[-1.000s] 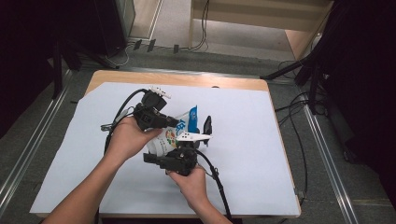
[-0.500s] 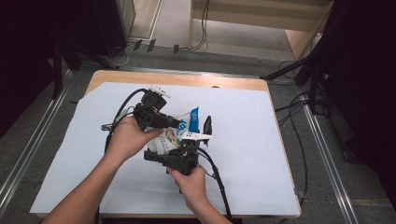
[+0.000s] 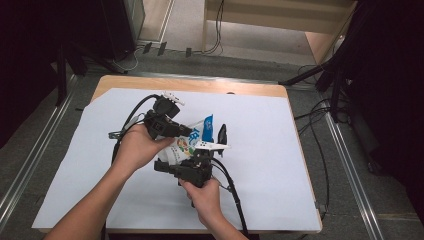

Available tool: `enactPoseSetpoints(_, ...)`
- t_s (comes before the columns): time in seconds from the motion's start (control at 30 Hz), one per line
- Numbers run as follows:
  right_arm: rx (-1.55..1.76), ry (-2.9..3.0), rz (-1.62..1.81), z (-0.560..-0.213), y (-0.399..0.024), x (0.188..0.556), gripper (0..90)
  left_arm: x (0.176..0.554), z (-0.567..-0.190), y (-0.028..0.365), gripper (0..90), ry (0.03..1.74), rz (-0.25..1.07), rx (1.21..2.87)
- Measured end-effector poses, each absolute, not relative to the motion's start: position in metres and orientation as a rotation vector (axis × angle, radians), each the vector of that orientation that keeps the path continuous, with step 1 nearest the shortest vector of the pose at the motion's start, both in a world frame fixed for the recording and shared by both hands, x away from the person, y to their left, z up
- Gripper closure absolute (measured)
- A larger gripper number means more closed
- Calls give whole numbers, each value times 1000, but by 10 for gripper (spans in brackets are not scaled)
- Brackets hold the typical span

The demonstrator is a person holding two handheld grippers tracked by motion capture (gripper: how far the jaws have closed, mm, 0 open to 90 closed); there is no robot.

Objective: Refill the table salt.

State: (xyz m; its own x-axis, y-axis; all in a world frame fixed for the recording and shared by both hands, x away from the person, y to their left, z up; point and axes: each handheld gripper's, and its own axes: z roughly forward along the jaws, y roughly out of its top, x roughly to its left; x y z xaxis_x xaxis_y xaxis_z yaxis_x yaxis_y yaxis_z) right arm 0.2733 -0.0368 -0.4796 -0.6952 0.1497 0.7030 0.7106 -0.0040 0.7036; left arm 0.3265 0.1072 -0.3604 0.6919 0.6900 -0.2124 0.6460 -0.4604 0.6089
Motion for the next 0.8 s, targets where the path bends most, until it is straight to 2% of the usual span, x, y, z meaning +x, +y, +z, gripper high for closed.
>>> enactPoseSetpoints(0.8,-888,-1869,-1758,-480,-36,274,711,328,-356,108,900,1026,106,2240)
